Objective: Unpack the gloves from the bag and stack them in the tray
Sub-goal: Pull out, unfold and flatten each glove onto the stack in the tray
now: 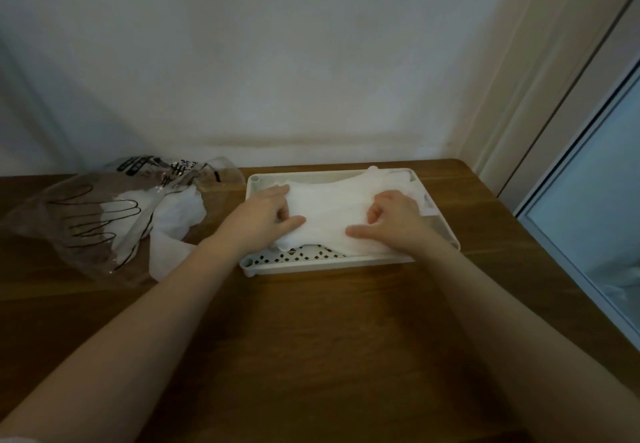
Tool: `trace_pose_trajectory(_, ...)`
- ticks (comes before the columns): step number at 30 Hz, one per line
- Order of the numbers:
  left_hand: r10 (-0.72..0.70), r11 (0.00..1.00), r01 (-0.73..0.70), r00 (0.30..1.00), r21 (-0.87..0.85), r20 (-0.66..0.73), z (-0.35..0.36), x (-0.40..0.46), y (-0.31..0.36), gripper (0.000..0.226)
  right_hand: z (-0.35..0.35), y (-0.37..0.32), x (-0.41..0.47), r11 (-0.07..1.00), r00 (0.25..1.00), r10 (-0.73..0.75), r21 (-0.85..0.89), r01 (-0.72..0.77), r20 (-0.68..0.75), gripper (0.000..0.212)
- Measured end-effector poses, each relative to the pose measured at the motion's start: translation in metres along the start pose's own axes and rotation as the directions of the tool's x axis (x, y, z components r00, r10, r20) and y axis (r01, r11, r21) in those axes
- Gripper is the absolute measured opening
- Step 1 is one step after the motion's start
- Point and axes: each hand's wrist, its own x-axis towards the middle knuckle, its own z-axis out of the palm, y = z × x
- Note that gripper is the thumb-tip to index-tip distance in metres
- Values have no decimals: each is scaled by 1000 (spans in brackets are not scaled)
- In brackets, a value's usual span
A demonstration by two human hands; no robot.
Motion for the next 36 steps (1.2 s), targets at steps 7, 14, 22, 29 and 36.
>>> trace_pose_trajectory(7, -72, 996, 74, 996, 40, -44, 13, -4, -8, 29, 7, 23, 2, 996, 998, 30, -82, -34, -56, 107)
trace_pose_trajectory(14, -146, 980, 125, 981, -158, -131, 16, -9, -8, 69, -13, 16, -1, 885, 980, 167, -455, -98, 112, 123)
trace_pose_trajectory(22, -37, 953, -124, 859, -278, -510, -16, -42, -2, 27, -24, -61, -26, 963, 868, -257, -185, 195, -426, 34)
trace_pose_trajectory(29, -209, 858, -149, 774, -492, -598, -36, -83, -37, 33, 53, -147, -32, 827, 827, -562, 9, 562, 17, 23)
trace_pose_trajectory(36, -337, 776, -76, 790, -627, -512, -35, -105, -66, 33, 111, -184, -19, 852, 906, -369, -314, 420, 210, 23)
